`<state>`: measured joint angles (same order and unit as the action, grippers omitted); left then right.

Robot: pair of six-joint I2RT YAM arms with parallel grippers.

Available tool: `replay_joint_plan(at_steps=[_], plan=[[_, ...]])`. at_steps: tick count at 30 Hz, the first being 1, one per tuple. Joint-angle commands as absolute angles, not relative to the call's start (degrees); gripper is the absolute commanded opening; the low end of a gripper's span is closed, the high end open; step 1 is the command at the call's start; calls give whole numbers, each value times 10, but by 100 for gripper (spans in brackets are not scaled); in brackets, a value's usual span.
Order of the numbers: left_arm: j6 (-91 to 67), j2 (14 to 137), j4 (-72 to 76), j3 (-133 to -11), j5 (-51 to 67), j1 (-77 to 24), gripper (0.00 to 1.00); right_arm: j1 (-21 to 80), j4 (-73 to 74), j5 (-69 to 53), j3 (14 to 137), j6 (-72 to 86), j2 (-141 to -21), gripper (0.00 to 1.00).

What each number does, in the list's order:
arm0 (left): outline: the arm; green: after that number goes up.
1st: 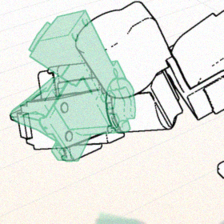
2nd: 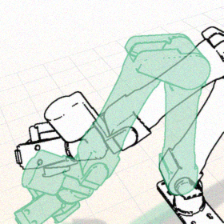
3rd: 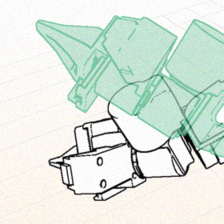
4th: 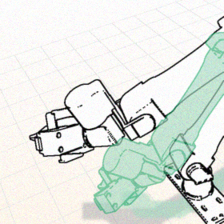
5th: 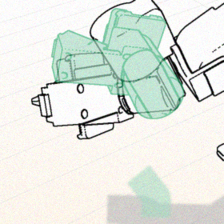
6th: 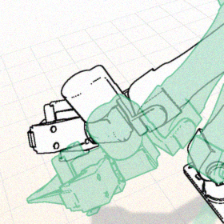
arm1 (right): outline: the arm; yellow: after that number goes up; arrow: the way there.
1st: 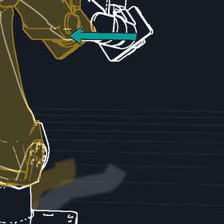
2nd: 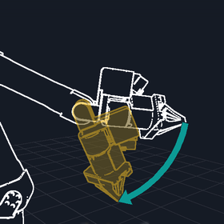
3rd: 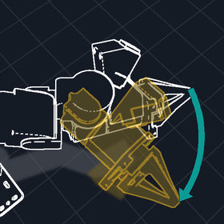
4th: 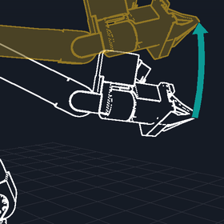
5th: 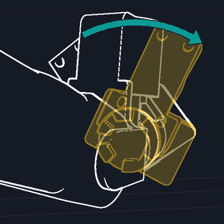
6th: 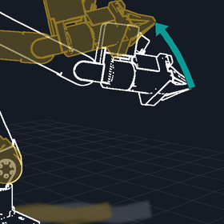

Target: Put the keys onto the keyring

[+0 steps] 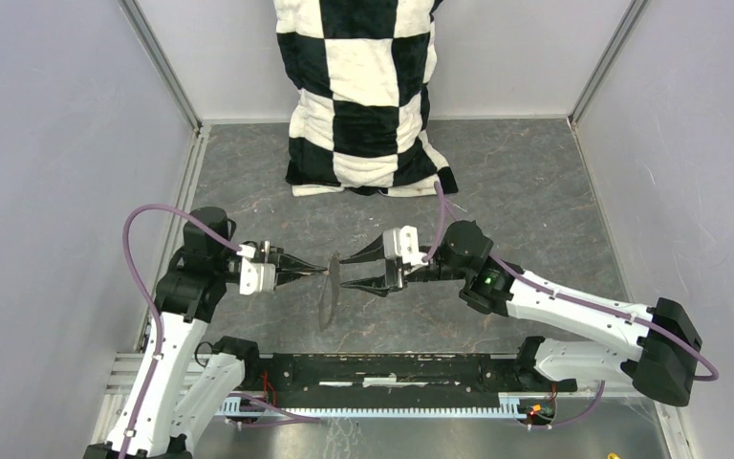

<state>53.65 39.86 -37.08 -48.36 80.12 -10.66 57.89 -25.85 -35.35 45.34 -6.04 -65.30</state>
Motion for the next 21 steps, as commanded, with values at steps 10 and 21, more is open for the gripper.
replay_joint_plan(at_steps=[10,21], plan=[[632,422,-353,-507,810,-174,2,635,-237,-251,490,-156,-655,35],[605,432,-353,-505,789,-178,2,647,-186,-212,495,-183,-637,0]])
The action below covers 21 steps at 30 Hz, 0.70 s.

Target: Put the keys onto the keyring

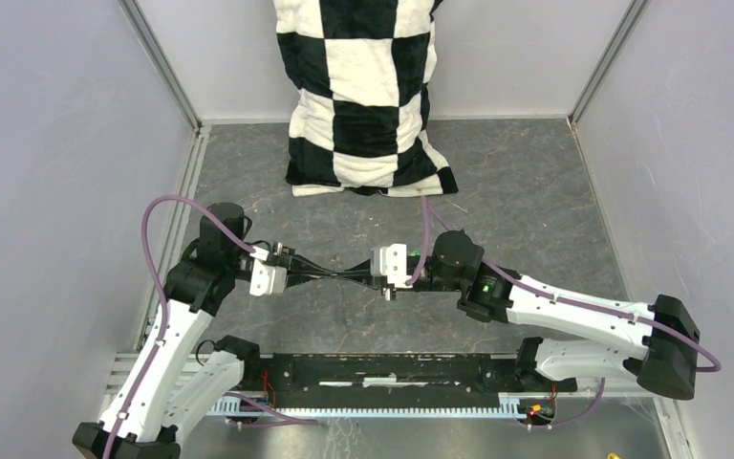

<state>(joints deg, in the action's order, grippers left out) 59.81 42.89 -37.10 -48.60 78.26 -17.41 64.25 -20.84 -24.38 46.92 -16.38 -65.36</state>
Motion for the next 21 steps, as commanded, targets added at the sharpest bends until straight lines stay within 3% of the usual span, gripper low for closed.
replay_joint_plan(at_steps=[1,4,7,21], plan=[[599,434,-353,-502,782,-178,5,649,-174,-208,498,-188,-634,0],[582,436,-353,-499,756,-178,27,654,-127,-192,514,-208,-635,0],[564,434,-352,-503,750,-178,34,659,-62,-175,548,-227,-648,0],[522,430,-352,-511,748,-179,24,689,18,-126,619,-251,-686,0]])
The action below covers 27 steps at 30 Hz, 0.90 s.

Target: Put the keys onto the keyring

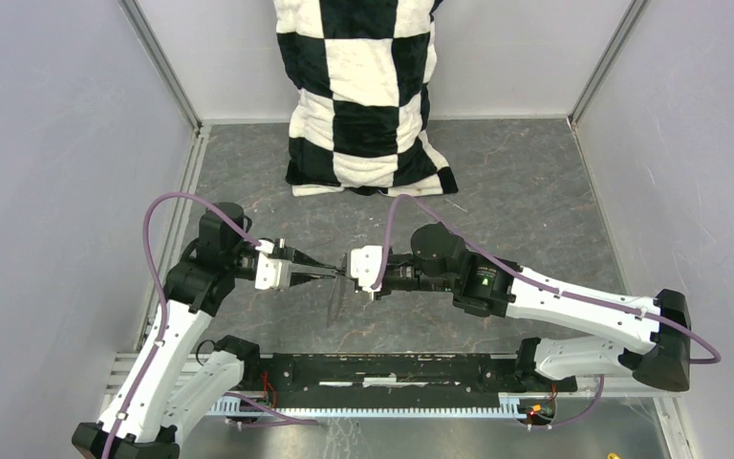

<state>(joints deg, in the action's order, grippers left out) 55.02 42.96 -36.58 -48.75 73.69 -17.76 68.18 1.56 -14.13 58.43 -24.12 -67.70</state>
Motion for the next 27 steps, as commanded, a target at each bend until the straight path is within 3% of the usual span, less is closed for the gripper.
replay_joint_plan(at_steps=[1,5,10,17,19,21,23,27], plan=[[520,432,-353,-514,750,-179,24,691,19,-126,621,-251,-688,0],[513,434,-353,-516,762,-179,22,694,19,-123,629,-251,-692,0],[528,422,-351,-496,743,-180,3,699,17,-128,636,-249,-692,0],[616,393,-351,-474,724,-181,2,700,12,-151,624,-239,-665,3],[643,391,-352,-474,727,-181,2,700,4,-154,609,-238,-646,12],[668,387,-353,-474,736,-181,2,699,-22,-150,586,-235,-620,32],[689,383,-353,-475,750,-181,2,699,-34,-138,561,-241,-590,45],[712,380,-352,-486,777,-182,2,699,-56,-92,511,-255,-517,53]])
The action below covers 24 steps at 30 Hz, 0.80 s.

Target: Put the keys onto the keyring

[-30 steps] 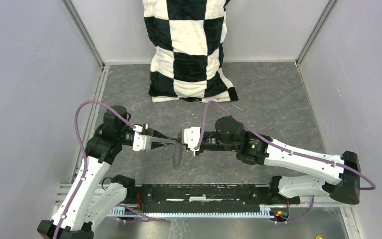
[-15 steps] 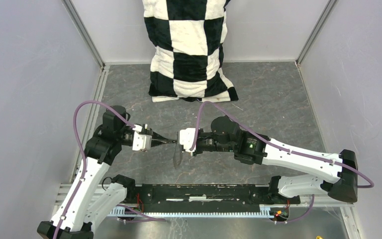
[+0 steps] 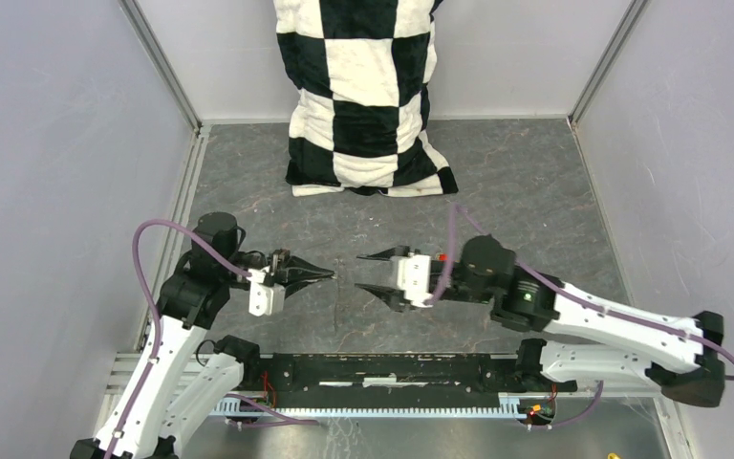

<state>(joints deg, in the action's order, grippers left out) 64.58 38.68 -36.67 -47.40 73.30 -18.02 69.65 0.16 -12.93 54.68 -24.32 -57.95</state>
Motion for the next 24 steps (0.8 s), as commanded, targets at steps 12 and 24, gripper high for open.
replay_joint_plan(at_steps=[12,24], plan=[[710,385,-350,-525,845,-211,2,698,-100,-38,414,-220,-437,56],[655,374,-352,-547,883,-221,2,698,-133,98,354,-183,-423,61]])
